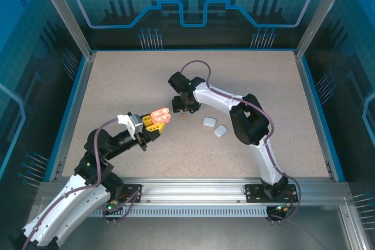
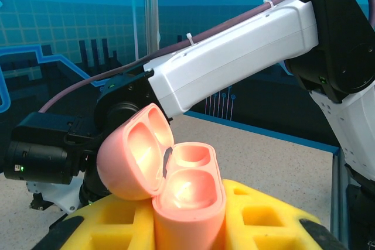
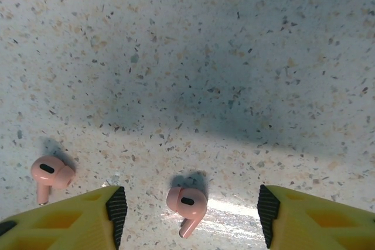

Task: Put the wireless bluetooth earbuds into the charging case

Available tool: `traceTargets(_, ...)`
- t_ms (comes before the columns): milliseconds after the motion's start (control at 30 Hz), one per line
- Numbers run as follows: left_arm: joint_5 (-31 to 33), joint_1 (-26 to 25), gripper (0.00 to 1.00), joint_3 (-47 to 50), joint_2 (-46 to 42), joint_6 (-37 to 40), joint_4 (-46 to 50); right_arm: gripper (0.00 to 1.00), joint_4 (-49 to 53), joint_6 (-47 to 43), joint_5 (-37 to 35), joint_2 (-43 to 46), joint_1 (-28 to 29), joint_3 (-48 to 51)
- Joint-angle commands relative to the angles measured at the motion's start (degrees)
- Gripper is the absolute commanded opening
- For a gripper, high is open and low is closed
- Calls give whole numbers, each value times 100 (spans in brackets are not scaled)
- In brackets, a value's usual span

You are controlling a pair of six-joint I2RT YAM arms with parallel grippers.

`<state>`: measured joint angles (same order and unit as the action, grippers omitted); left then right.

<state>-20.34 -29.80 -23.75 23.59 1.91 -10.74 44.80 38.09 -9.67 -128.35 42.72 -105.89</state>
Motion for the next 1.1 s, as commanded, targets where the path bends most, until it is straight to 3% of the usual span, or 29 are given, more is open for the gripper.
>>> traceTargets(0, 78, -25, 0, -27, -61, 116, -59, 60, 267, 85, 8, -219, 86, -205)
traceTargets(367, 118, -26, 0, 8, -69, 152, -74, 48, 223, 76, 178, -414, 166, -249)
traceTargets(1067, 153, -26, 0, 6, -74, 151, -50, 37, 361, 191, 90, -649, 249, -172)
